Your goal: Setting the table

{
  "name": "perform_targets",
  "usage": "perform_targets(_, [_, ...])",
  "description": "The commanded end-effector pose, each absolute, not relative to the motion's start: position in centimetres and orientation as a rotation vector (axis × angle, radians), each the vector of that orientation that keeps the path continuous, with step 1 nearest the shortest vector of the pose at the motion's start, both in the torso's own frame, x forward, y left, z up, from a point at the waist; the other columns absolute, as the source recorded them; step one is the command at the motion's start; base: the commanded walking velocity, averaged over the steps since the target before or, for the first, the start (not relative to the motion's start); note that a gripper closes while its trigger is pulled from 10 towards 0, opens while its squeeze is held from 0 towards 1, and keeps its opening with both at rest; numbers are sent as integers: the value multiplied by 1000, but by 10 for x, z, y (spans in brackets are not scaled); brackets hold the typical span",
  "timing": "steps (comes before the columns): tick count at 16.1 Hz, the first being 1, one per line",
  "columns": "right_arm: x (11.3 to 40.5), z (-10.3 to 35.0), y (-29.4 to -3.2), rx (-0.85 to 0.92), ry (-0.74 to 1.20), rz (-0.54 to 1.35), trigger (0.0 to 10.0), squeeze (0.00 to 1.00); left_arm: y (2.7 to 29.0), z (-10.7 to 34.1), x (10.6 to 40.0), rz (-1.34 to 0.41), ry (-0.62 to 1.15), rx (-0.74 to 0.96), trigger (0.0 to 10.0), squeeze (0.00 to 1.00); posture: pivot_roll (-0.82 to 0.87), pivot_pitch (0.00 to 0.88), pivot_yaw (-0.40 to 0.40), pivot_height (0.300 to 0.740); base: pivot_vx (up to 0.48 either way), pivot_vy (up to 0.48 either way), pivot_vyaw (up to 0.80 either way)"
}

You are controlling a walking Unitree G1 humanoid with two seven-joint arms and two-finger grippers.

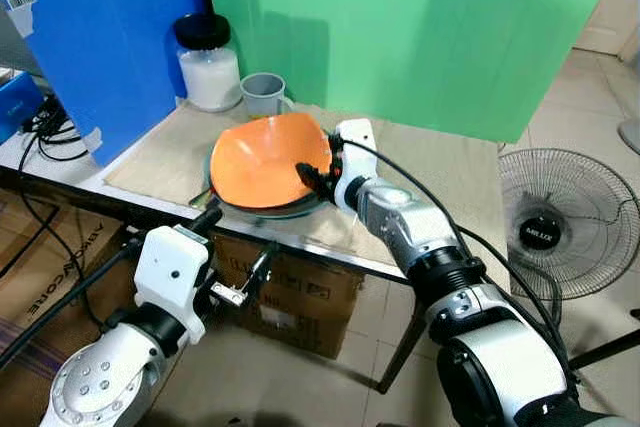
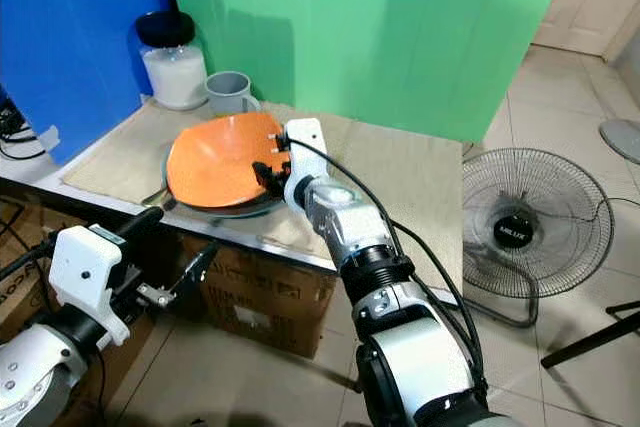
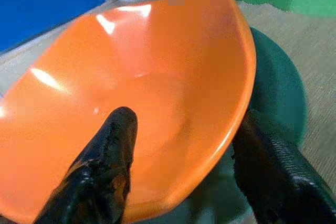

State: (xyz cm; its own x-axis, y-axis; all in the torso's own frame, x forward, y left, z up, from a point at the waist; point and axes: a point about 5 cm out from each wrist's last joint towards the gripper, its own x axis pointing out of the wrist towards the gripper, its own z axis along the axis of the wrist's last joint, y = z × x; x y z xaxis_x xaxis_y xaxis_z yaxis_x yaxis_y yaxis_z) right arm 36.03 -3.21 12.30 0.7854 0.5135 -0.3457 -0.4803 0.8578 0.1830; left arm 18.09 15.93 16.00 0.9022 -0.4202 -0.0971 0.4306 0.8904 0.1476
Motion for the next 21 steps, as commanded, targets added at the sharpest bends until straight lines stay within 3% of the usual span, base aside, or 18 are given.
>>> perform_targets(1, [365,130,-31,59,360,537,10000,1000,163,159,183,-430,71,186,10000,0,-12,0,-18,740,0,0,0])
perform_targets(5, [369,130,-24,164,384,516,10000,1000,163,160,184,-428,70,186,10000,0,-12,3,-17,740,0,0,0])
perform_targets(6, [370,133,-19,225,404,514,10000,906,163,160,185,-426,70,183,10000,0,-13,6,-17,740,0,0,0])
perform_targets(7, [370,134,-18,242,410,512,10000,906,163,160,185,-425,70,182,10000,0,-13,6,-17,740,0,0,0])
perform_targets(8, [371,136,-14,276,439,510,10000,0,163,160,185,-425,70,181,10000,0,-15,6,-17,740,0,0,0])
perform_targets(10, [373,141,-9,304,472,509,10000,0,163,160,185,-425,71,178,10000,0,-18,11,-17,740,0,0,0])
perform_targets(17, [373,135,-9,152,555,476,10000,0,163,158,187,-424,80,182,10000,0,-22,27,-23,740,0,0,0])
perform_targets(21, [370,125,-12,212,617,424,10000,0,162,157,186,-423,86,183,10000,0,-23,35,-24,740,0,0,0])
